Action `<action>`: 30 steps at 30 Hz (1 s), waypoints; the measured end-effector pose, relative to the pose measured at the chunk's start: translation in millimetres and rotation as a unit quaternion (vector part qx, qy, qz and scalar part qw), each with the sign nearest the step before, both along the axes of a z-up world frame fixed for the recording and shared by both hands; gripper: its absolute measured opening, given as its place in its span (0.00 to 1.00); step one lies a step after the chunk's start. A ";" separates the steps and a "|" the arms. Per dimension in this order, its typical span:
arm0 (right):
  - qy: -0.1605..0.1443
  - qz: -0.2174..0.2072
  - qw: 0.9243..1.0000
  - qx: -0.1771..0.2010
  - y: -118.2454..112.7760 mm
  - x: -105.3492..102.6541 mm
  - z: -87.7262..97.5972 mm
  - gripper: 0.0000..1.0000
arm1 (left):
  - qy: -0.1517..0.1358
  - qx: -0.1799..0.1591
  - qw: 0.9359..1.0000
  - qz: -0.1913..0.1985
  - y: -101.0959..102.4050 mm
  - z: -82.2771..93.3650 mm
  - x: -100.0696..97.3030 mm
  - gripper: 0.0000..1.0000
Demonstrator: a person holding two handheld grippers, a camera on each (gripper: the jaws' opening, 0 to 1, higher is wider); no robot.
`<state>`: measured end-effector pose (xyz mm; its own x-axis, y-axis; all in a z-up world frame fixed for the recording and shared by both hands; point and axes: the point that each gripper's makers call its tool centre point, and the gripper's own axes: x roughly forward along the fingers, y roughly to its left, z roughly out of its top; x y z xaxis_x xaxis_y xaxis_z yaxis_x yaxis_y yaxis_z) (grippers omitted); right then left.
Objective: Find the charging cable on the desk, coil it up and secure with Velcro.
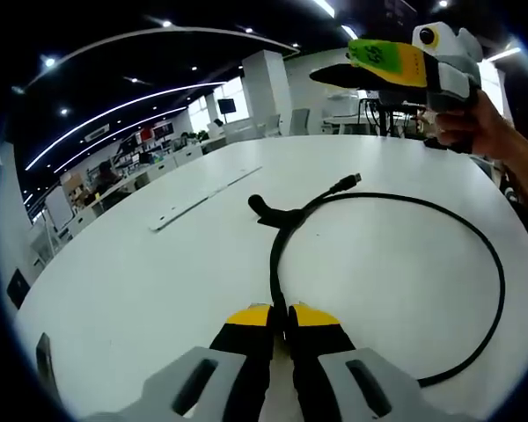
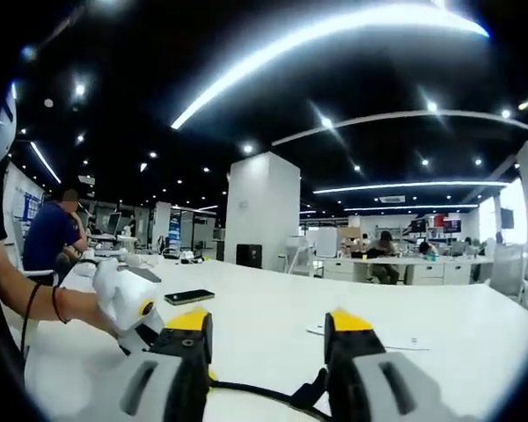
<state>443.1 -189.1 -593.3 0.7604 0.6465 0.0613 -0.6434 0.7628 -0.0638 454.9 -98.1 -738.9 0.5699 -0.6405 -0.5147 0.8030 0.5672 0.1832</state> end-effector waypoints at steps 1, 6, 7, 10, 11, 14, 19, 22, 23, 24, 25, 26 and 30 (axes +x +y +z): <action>0.001 0.000 1.000 0.002 -0.3 -0.4 -1.1 0.52 | 0.000 -0.001 1.000 0.000 0.0 0.1 -0.1 0.08; 0.011 0.000 1.000 -0.006 2.1 -3.3 -15.5 0.52 | -0.001 -0.003 1.000 -0.001 -0.3 0.1 -0.2 0.08; 0.013 0.000 1.000 -0.008 2.4 -3.5 -17.9 0.52 | -0.002 -0.002 1.000 -0.001 -0.2 0.1 -0.2 0.08; 0.022 -0.002 1.000 -0.021 2.7 -1.6 -27.5 0.52 | -0.002 -0.004 1.000 -0.002 -0.3 0.2 -0.6 0.08; 0.023 -0.002 0.999 -0.023 2.6 -1.3 -28.5 0.52 | -0.002 -0.004 1.000 -0.001 -0.3 0.2 -0.6 0.08; 0.027 -0.002 0.999 -0.034 3.4 -1.1 -34.2 0.51 | -0.002 -0.005 1.000 -0.001 -0.2 0.2 -0.8 0.08; 0.035 -0.002 0.999 -0.039 3.9 -3.5 -45.5 0.51 | -0.003 -0.005 1.000 -0.003 0.0 0.6 -1.2 0.08; 0.035 -0.003 0.999 -0.033 4.1 -6.1 -48.9 0.51 | -0.003 -0.006 1.000 -0.003 -0.1 0.8 -1.2 0.08; 0.034 -0.003 0.999 -0.032 4.2 -6.8 -48.7 0.51 | -0.004 -0.006 1.000 -0.003 -0.1 0.8 -1.2 0.08; 0.033 -0.002 0.999 -0.031 4.7 -7.3 -48.3 0.51 | -0.004 -0.007 1.000 -0.003 -0.2 0.9 -1.3 0.08; 0.030 -0.002 0.999 -0.031 5.6 -8.9 -46.8 0.51 | -0.004 -0.007 1.000 -0.003 -0.3 1.0 -1.4 0.08; 0.026 -0.002 0.999 -0.031 5.9 -9.5 -45.2 0.51 | -0.004 -0.007 1.000 -0.003 -0.4 0.9 -1.3 0.08; 0.016 -0.008 1.000 -0.022 3.5 -8.4 -39.7 0.50 | -0.004 -0.008 1.000 -0.003 -0.6 0.8 -1.5 0.08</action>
